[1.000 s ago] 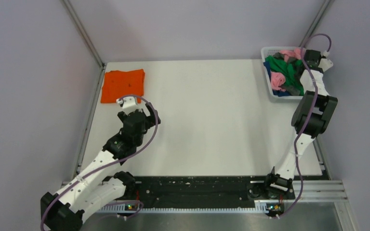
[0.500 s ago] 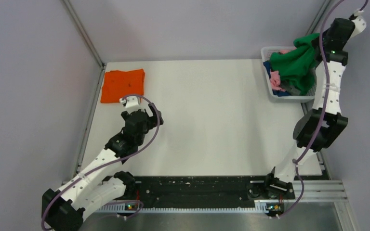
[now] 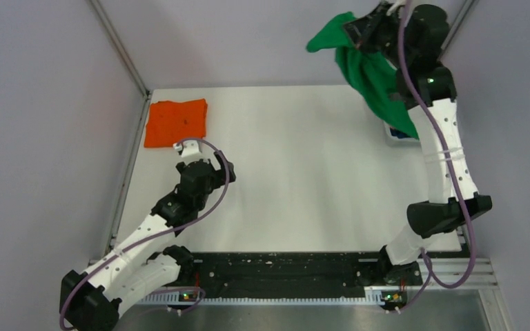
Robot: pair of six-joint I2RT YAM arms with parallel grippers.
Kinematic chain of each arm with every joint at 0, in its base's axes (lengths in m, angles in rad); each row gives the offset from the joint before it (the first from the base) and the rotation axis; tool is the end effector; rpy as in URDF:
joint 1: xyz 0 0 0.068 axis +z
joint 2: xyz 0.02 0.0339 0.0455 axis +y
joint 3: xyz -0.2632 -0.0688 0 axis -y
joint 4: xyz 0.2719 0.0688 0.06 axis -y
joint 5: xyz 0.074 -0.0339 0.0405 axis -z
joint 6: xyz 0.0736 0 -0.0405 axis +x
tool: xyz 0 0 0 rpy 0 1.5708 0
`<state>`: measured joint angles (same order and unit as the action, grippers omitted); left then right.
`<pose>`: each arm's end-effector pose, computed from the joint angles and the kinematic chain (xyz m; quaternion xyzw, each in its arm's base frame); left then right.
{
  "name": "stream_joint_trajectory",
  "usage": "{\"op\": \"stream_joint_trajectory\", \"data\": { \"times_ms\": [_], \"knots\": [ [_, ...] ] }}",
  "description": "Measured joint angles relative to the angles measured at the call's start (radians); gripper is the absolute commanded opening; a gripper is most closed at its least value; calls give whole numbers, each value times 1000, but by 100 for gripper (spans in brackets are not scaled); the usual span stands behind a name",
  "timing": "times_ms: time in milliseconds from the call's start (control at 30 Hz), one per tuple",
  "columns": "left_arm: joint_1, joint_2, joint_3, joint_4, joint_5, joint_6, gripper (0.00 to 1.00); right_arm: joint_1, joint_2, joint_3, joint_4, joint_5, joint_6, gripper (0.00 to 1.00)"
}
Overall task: Fold and stack the t-shirts
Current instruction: Move the tshirt to the center of the board
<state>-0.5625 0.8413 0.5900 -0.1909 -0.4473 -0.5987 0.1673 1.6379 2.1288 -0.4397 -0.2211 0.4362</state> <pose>0.2282 -0.1062 0.2402 -0.1335 0.8216 -0.1294 0.5388 0.3866 0.0817 0.5647 0.0125 0.6891 0.2867 0.6654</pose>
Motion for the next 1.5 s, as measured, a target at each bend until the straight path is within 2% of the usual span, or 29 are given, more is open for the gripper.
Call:
{"op": "stream_joint_trajectory", "data": {
  "times_ms": [100,233,433,500,600,633,700,767,800,867,900,1033,1233,1367,1500],
  "knots": [
    [0,-17,-8,-3,-14,-3,99,208,-12,-24,-3,32,-55,0],
    [0,-35,-9,-8,-36,-6,99,400,-12,-36,-19,43,-95,0],
    [0,-96,-11,-21,-74,-13,99,451,-16,-47,-6,80,-95,0],
    [0,-121,-12,-28,-85,-18,99,450,-49,-126,25,141,-96,0],
    [0,-153,-13,-42,-94,-24,99,449,-151,-356,75,266,-100,0],
    [0,-163,-13,-44,-95,-26,99,448,-189,-446,98,313,-100,3],
    [0,-176,-16,-47,-96,-28,99,438,-278,-667,143,410,-80,22],
    [0,-179,-16,-49,-97,-29,99,410,-350,-874,175,475,-43,49],
    [0,-177,-16,-49,-96,-31,99,383,-382,-993,193,498,-21,68],
    [0,-171,-16,-53,-95,-36,99,313,-413,-1177,187,533,31,83],
    [0,-162,-16,-58,-94,-44,99,280,-414,-1242,173,549,49,87],
    [0,-124,-14,-102,-90,-88,99,162,-438,-1391,85,594,92,92],
    [0,-47,-13,-193,-70,-183,99,156,-618,-1402,98,630,47,93],
    [7,37,-12,-208,-69,-211,99,156,-684,-1422,209,497,-38,93],
    [73,168,18,-220,-28,-216,99,156,-623,-1434,285,276,-112,93]
  ]
}}
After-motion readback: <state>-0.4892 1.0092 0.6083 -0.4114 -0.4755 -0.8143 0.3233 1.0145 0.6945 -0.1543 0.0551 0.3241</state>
